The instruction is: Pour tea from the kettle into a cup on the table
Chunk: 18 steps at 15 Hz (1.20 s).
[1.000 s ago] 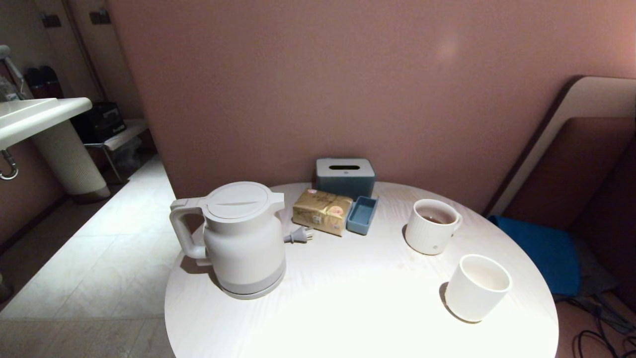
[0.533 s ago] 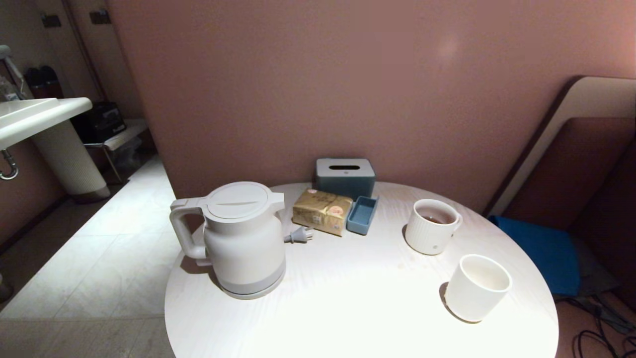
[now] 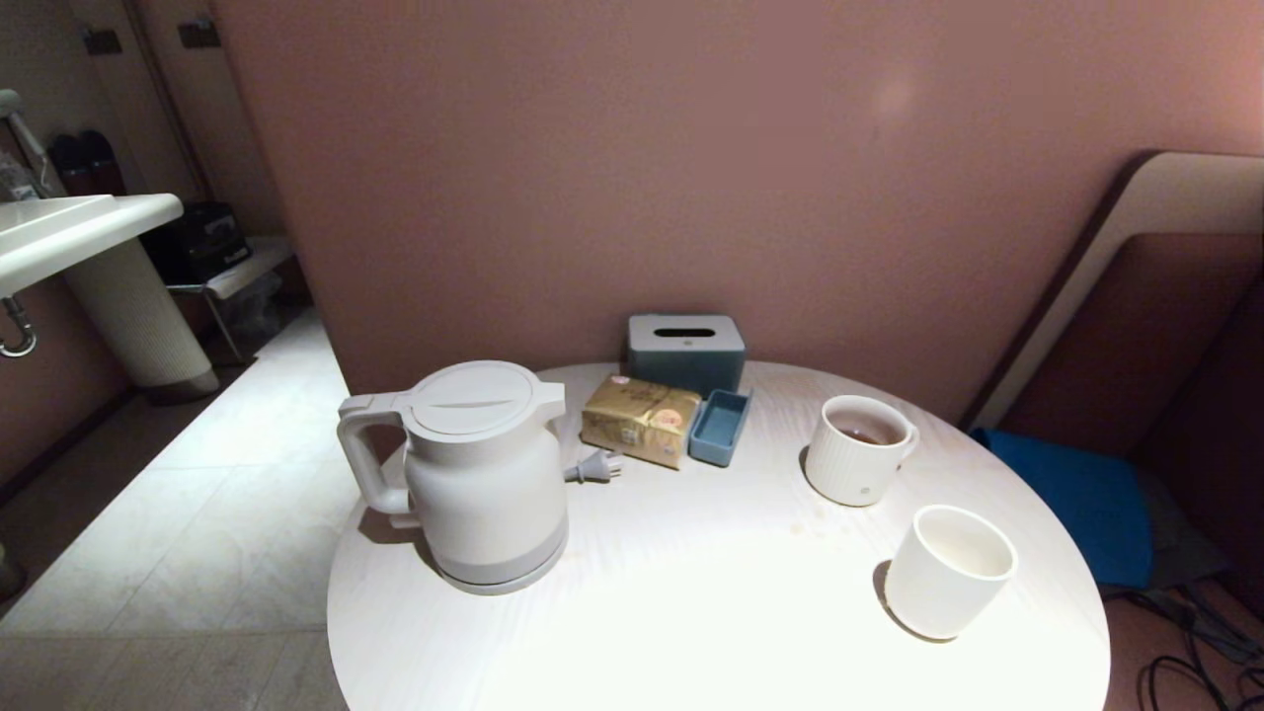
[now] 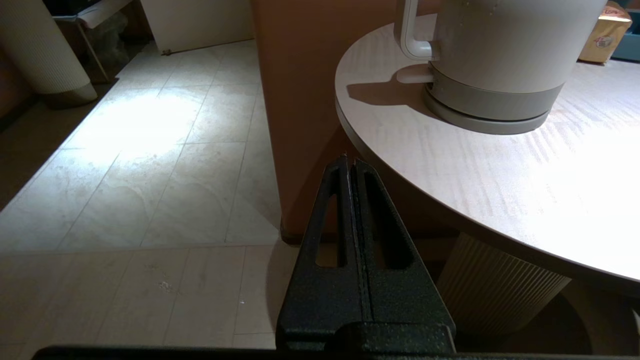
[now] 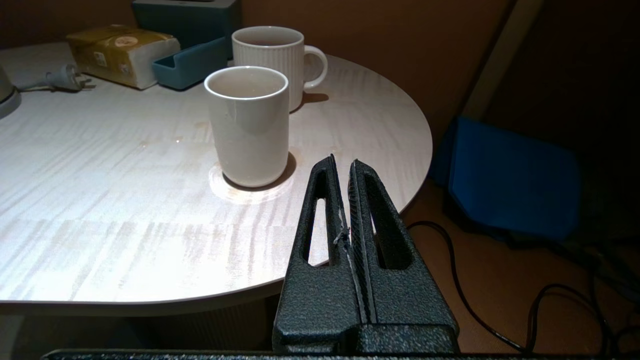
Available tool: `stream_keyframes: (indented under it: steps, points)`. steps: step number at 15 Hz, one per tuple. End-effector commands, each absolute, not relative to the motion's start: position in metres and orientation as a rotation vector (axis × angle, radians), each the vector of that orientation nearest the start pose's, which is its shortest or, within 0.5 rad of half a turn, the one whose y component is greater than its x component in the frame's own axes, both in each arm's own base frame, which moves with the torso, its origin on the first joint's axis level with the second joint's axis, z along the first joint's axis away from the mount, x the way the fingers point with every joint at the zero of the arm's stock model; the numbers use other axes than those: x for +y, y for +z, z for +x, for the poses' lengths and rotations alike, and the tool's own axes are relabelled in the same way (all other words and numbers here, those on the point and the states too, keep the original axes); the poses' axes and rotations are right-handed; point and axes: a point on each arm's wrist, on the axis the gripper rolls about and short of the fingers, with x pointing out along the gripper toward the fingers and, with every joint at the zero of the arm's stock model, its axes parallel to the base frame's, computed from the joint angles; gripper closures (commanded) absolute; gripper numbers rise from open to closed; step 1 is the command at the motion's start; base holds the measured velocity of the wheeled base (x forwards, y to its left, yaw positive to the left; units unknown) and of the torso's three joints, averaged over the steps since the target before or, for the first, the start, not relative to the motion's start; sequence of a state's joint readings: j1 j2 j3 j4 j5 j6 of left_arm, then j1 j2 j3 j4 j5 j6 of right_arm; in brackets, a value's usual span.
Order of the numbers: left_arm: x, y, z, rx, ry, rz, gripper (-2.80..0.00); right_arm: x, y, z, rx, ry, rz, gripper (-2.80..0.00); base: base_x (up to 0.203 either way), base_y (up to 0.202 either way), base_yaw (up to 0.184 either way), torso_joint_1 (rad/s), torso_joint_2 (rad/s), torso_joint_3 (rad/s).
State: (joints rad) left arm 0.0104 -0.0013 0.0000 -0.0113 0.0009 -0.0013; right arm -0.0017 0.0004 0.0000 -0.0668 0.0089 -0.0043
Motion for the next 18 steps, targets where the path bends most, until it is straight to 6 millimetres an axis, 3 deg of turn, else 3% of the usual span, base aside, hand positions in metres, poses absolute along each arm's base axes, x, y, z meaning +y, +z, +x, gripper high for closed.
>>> stream_keyframes:
  steps: [1, 18]
  points:
    - [-0.0002, 0.0766, -0.0228, -0.011, 0.012, -0.001, 0.00, 0.0002, 0.0824, -0.0230, -0.068, 0.008, -0.005, 0.00, 0.000, 0.000, 0.000, 0.000, 0.00, 0.000]
    - [-0.0002, 0.0767, -0.0228, -0.012, 0.012, -0.001, 0.00, 0.0002, 0.0824, -0.0230, -0.068, 0.008, -0.005, 0.00, 0.000, 0.000, 0.000, 0.000, 0.00, 0.000]
